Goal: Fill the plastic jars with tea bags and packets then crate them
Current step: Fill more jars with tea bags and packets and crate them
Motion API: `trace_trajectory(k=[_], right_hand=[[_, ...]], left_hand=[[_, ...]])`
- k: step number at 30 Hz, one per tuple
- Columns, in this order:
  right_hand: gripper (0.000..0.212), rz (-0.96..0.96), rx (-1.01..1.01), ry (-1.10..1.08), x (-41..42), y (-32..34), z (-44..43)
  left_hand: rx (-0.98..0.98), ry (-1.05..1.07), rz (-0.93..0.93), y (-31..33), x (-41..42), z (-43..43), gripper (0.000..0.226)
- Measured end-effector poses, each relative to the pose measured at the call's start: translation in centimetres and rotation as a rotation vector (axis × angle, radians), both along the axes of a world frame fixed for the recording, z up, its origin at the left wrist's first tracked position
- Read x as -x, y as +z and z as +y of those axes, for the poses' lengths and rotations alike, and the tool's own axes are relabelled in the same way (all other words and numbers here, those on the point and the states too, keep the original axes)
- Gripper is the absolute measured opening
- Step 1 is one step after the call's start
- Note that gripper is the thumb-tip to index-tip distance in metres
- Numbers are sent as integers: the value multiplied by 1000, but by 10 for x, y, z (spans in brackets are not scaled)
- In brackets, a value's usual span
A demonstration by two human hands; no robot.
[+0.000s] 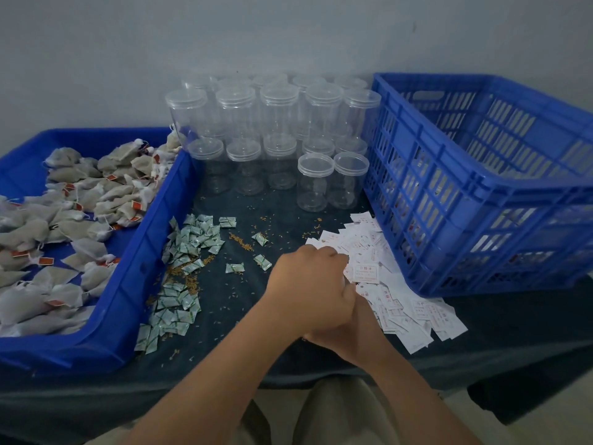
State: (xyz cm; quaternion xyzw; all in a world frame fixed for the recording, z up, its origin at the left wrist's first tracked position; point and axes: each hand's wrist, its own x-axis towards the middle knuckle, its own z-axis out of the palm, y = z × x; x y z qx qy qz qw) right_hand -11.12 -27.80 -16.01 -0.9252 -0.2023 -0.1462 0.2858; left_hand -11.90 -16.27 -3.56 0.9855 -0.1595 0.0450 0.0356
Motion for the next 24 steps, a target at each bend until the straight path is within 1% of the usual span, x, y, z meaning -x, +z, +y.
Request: trace_trajectory(k=[3,5,7,9,10,11,13,14,15,16,17,18,19,20,22,23,24], right_hand=[[58,64,9,-3,-7,-12,-1],[71,117,-80,-20,-10,-17,-1],[78,169,-163,13,-7,-16,-7],[83,214,-194,91,-4,-14,-13],[85,190,-169,122,-3,-12,-16],[85,162,-145,152,-2,-5,-14],[73,118,-92,174,0,11,-8],[68,27,-36,141,0,20,-4],[65,-59,66,134,1,31,1],[72,-91,140,124,1,43,7],[83,-60,173,99,1,57,13],[93,-95,173,57,2,69,14],[85,-120,155,27,5,82,12],[75,-136,161,48,9,95,10],[71,-32,196,132,11,113,1],[70,17,175,160,13,123,-4],[70,26,97,147,16,134,-11]], left_hand=[[-7,-126,12,4,-6,11,47],[10,-196,18,5,-8,16,53],[57,-226,40,4,-10,21,60],[80,-227,49,2,-12,23,56],[79,-224,45,2,-12,23,53],[75,-215,44,1,-11,22,54],[65,-179,51,1,-6,20,70],[77,-153,51,2,-3,20,77],[104,-123,49,2,0,20,83],[144,-91,49,2,3,21,87],[190,-67,55,2,6,23,89],[239,-59,63,2,8,24,89],[297,-62,74,5,10,24,87],[374,-64,86,9,10,24,81],[587,-39,74,21,10,19,62],[702,-26,18,29,9,16,53],[819,-27,-60,39,9,13,48]])
